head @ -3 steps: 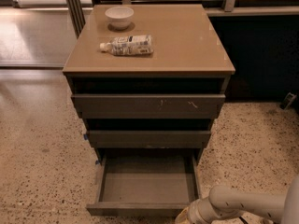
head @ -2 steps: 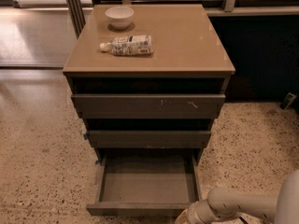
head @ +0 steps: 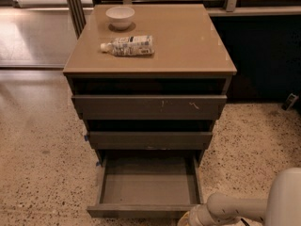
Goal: Close bottom drawer
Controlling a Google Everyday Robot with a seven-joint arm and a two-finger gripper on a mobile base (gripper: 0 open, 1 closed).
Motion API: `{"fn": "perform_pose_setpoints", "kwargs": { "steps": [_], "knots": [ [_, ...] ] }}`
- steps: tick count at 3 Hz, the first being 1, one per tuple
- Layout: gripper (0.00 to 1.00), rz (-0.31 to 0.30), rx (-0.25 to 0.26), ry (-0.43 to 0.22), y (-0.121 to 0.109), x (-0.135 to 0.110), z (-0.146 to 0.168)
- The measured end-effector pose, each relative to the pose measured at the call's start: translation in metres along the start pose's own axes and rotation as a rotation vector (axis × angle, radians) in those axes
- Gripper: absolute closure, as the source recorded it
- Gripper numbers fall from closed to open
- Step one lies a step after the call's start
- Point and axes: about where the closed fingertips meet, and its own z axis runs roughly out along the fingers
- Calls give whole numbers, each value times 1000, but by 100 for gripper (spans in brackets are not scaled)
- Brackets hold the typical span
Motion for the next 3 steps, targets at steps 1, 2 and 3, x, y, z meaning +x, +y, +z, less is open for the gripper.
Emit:
{"fn": "perform_pose_setpoints", "kwargs": {
  "steps": [1, 2, 3],
  "knots": [
    [100, 0, 0, 0, 0, 0, 0],
    [100, -34, 42, -20, -3, -3, 3],
    [100, -103, 155, -80, -10, -9, 0]
  ]
}}
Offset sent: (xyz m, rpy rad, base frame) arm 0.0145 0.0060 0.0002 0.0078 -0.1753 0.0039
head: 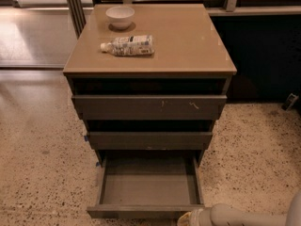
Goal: Close bottom drawer
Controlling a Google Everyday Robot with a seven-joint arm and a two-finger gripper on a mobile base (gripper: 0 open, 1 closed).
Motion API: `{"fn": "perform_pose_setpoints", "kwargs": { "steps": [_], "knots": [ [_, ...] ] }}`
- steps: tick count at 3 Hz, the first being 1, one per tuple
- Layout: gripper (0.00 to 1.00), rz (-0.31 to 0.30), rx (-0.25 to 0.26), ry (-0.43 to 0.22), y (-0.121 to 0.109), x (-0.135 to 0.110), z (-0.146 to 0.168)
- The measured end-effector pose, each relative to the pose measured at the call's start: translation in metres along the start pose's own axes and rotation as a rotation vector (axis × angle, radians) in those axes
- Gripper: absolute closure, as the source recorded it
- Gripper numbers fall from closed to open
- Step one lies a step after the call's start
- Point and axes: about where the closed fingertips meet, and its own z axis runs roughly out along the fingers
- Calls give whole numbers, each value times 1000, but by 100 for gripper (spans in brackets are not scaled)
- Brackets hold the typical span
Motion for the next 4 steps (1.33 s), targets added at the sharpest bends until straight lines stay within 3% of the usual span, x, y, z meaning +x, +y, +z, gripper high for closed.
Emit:
{"fn": "perform_pose_setpoints", "kwargs": {
  "steps": [1, 2, 4],
  "knots": [
    [100, -6, 33, -10, -5, 1, -2],
    [100, -10, 28, -11, -7, 5, 4],
    [100, -52, 141, 22, -67, 17, -8]
  ]
}}
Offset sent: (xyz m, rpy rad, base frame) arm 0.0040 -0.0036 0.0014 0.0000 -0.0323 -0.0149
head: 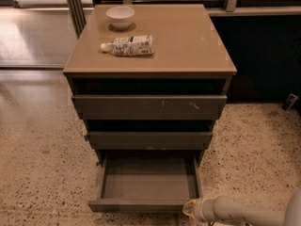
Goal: Close bottom drawer
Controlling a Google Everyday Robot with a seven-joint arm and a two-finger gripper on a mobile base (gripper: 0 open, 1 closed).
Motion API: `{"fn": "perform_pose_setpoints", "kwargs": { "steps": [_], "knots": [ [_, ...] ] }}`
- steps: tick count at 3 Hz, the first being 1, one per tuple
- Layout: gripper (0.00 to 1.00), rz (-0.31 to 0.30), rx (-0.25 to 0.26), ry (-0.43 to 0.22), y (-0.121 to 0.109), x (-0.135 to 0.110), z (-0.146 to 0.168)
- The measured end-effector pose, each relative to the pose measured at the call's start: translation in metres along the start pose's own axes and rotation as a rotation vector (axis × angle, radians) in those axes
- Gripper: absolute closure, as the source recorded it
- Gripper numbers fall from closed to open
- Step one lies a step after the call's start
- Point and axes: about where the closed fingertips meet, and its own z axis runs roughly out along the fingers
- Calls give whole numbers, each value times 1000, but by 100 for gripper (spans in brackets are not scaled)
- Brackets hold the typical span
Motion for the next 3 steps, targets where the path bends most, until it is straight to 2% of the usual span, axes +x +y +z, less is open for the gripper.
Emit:
{"fn": "perform_pose_setpoints", "kwargs": {
  "steps": [1, 3],
  "knots": [
    [100, -38, 53, 24, -38, 0, -7],
    [100, -29, 39, 5, -36, -1, -4]
  ]
}}
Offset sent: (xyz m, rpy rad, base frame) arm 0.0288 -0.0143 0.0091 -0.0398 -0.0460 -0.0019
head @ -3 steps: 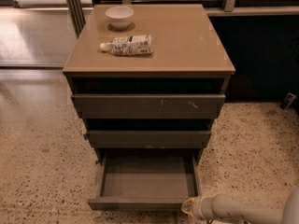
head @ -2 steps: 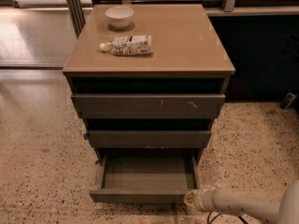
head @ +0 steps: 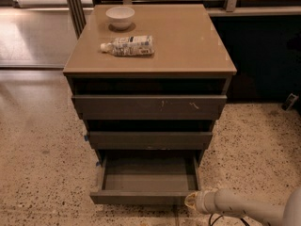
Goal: Close bottom drawer
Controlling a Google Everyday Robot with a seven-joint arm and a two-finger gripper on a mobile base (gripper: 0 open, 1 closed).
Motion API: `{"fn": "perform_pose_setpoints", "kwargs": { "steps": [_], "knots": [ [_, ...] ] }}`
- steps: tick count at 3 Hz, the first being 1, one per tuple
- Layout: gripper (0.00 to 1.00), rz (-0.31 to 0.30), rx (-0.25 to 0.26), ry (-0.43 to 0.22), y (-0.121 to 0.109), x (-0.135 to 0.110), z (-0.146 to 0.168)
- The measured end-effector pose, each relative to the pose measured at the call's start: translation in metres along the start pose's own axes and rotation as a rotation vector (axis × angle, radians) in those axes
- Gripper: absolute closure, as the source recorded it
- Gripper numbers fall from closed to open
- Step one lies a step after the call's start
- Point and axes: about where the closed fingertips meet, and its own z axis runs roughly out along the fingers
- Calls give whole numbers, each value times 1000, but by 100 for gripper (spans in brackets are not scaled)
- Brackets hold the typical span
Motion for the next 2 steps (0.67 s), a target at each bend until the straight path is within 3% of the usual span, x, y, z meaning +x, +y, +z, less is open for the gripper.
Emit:
{"fn": "perform_pose_setpoints", "kwargs": {
  "steps": [1, 2],
  "knots": [
    [100, 6, -19, -26, -2, 2, 13],
    [100, -14, 3, -35, -13, 4, 22]
  ]
}}
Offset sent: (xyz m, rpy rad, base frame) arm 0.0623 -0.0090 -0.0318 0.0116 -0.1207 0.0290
